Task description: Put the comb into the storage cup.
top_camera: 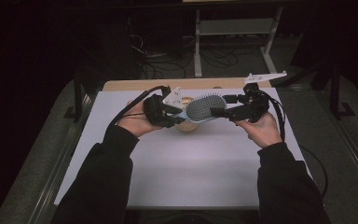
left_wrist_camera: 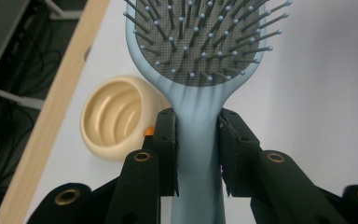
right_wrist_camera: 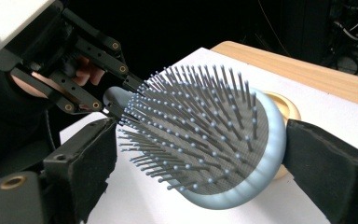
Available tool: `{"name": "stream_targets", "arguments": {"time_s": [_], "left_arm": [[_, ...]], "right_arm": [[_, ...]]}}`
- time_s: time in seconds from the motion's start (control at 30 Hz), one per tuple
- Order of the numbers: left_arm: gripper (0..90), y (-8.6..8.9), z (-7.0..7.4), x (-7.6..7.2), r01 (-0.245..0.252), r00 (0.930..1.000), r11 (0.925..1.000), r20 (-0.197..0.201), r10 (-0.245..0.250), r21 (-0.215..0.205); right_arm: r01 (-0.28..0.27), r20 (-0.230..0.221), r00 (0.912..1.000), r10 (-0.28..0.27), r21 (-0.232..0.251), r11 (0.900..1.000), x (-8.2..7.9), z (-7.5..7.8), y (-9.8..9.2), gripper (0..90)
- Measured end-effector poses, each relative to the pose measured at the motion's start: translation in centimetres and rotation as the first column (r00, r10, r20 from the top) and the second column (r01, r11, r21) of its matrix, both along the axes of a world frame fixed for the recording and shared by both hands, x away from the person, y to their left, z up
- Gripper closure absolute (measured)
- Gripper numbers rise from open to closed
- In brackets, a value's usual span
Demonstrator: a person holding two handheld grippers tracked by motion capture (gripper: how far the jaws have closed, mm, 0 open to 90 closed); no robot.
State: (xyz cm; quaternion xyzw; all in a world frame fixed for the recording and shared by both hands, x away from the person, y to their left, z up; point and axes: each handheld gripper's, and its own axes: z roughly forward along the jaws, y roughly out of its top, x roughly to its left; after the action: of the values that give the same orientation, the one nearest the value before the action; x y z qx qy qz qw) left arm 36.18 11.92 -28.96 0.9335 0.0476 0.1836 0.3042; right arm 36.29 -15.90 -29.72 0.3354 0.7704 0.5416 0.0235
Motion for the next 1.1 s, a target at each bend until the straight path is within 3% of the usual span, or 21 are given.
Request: {"name": "stream_targets", "arguments": {"time_s": [0.27,0.47,0.57,0.77,0.97,1.1], "left_arm": [[70.4,-1.0,-0.1,-0.3,0.018,0.9995,0.9998,0.026,-0.018,-0.007],[70.4,-1.0,-0.4,-0.5,0.013,0.9986,0.9997,0.052,-0.012,-0.02],[70.3,-1.1,-0.6,-0.6,0.011,0.997,0.9997,0.077,-0.009,-0.023],[70.3,-0.9,-0.9,-0.6,0.012,0.9964,0.9992,0.084,-0.009,-0.038],[70.4,-0.9,-1.3,-0.6,0.014,0.9946,0.9982,0.103,-0.008,-0.059],[70.6,-0.8,-1.3,-0.7,0.016,0.9941,0.9964,0.109,-0.007,-0.084]], "right_arm": [[0.004,-0.063,0.998,-0.005,-0.018,1.0,0.4,-0.2,-0.4,20.6],[0.007,-0.112,0.9937,-0.006,0.006,1.0,0.7,-0.4,-0.6,24.7],[0.001,-0.156,0.9878,0.003,0.028,1.0,1.0,-0.5,-0.8,27.1],[0.007,-0.238,0.9713,0.012,0.082,0.997,1.6,-0.5,-1.2,36.7],[0.022,-0.262,0.9649,0.009,0.114,0.993,1.5,0.0,-1.5,49.1],[0.003,-0.241,0.9703,0.024,0.111,0.994,1.2,1.1,-1.4,54.9]]}}
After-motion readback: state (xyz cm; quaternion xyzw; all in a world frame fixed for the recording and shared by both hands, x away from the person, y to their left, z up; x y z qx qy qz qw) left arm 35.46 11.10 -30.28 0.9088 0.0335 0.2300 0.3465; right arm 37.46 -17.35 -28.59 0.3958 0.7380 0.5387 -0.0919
